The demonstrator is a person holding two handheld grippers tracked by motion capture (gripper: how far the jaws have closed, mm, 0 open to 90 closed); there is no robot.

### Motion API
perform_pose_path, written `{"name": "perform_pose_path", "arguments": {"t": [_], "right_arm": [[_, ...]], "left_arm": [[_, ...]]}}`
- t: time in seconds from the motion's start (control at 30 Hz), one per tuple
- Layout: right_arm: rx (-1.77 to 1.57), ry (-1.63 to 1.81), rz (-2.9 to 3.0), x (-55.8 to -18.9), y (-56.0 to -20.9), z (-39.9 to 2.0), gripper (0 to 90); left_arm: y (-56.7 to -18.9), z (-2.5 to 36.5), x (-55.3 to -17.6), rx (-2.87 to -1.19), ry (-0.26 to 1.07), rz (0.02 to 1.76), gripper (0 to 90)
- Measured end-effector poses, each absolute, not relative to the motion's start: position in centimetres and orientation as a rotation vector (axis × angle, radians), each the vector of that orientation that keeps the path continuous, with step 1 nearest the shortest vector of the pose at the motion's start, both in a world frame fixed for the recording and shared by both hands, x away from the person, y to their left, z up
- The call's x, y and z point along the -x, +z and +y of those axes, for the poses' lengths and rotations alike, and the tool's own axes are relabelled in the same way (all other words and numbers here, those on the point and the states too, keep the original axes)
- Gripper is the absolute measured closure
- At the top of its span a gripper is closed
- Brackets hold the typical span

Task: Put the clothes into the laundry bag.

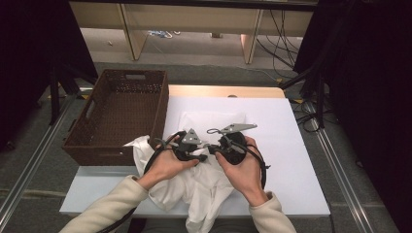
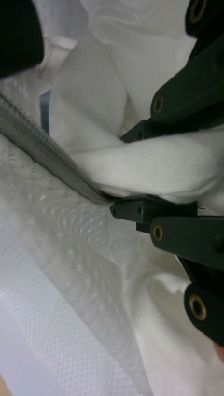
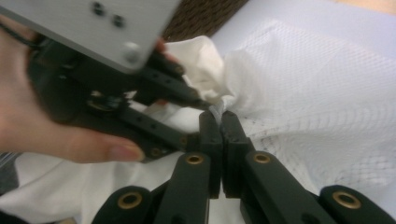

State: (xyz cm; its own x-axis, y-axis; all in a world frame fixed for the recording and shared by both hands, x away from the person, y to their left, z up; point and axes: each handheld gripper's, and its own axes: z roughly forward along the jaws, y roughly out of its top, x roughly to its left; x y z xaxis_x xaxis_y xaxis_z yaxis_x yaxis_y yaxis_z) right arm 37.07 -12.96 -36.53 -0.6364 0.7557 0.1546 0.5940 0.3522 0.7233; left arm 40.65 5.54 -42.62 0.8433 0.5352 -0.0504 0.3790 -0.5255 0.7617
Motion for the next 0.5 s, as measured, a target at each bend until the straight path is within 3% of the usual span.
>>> {"name": "perform_pose_path", "arguments": {"t": [0.3, 0.5], "right_arm": [[-1.159, 1.235, 2.304, -36.9, -35.8, -13.2, 90.0], [-1.145, 1.290, 2.337, -36.1, -35.9, -12.0, 90.0]], "left_arm": [[-39.6, 6.4, -39.4, -2.050, 0.274, 0.768, 74.4], [-41.4, 5.0, -41.2, -2.032, 0.343, 0.851, 74.3]]}}
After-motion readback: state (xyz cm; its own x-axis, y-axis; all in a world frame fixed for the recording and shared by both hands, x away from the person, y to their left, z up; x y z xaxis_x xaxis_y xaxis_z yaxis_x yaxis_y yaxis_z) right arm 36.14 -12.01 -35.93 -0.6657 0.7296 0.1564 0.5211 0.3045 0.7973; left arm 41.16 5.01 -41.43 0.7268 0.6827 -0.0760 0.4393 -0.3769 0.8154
